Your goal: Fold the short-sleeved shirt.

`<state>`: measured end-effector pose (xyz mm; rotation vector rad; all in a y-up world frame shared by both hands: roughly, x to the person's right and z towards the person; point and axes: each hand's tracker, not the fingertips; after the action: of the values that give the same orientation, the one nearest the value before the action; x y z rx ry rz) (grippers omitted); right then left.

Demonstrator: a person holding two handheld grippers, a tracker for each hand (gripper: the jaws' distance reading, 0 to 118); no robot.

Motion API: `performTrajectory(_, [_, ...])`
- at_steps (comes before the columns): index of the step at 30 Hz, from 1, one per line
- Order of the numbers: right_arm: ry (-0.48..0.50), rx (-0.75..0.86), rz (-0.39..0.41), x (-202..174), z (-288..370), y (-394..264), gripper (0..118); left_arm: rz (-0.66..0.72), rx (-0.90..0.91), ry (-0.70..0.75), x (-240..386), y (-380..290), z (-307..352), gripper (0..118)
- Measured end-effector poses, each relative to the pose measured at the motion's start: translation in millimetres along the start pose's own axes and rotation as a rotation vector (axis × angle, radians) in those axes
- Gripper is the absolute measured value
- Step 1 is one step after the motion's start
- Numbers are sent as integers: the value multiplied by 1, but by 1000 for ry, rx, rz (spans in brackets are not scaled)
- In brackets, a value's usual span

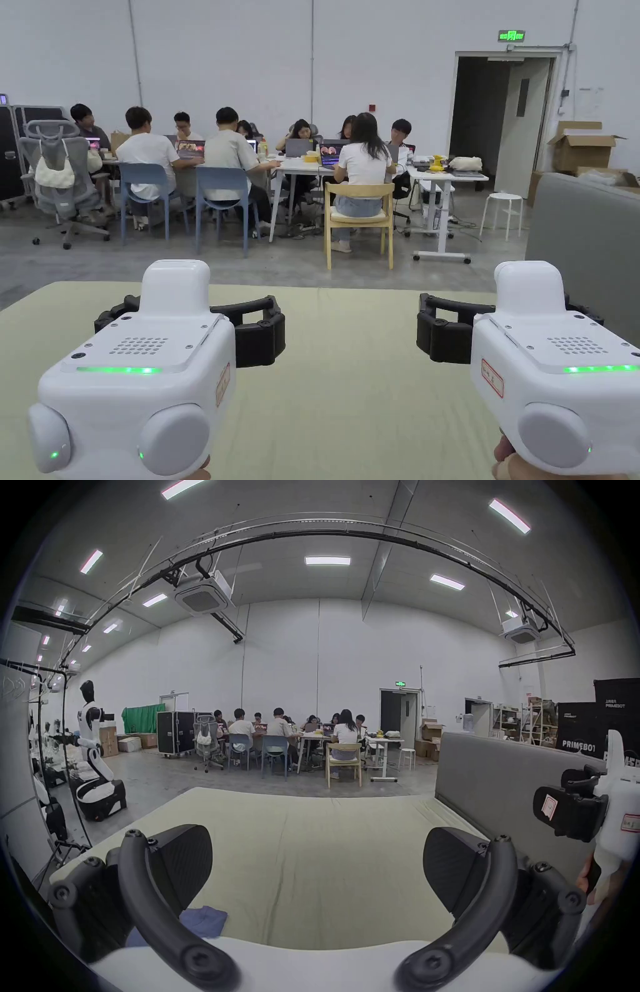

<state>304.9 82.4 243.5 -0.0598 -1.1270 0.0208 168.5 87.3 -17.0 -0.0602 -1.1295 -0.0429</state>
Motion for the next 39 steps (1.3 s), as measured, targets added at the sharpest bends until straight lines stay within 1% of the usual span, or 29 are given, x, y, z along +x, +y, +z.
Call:
performTrajectory(27, [-2, 24, -26, 1, 10, 10, 118, 28, 26, -6, -2, 7, 12, 118])
performTrajectory(34, [-1, 35, -13, -2, 12, 11, 118, 20, 32, -10, -1, 8, 14, 118])
performTrajectory(39, [-4, 31, -24, -2, 11, 11, 118, 25, 32, -17, -2, 7, 15, 118])
